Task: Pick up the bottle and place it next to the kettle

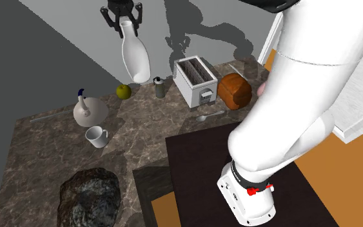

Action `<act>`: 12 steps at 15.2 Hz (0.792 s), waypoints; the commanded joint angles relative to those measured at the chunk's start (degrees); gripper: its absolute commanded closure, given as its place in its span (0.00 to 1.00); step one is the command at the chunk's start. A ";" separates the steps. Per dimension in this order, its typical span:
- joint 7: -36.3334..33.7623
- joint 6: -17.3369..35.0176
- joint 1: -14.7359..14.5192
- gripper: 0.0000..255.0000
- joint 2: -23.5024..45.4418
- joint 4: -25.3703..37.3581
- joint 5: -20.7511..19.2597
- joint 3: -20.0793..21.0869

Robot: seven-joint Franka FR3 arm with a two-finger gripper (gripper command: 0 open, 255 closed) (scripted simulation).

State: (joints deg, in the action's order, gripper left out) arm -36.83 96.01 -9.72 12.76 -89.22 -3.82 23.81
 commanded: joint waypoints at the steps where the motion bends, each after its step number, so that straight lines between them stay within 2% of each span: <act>1: -1.97 -1.86 -1.83 1.00 5.04 6.53 -1.92 0.37; 4: -4.23 -6.30 -5.66 1.00 14.05 19.46 -5.11 0.28; 6: -5.16 -10.63 -9.11 1.00 21.30 30.90 -7.37 -0.19; 7: -5.31 -13.68 -11.39 1.00 25.84 38.56 -8.60 -0.67; 8: -4.96 -18.66 -14.80 1.00 32.57 50.57 -10.17 -1.57; 12: -5.49 -12.86 -12.72 1.00 29.17 41.12 -9.23 -1.26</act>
State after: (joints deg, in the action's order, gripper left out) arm -42.28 82.89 -22.25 41.34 -48.51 -12.91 22.64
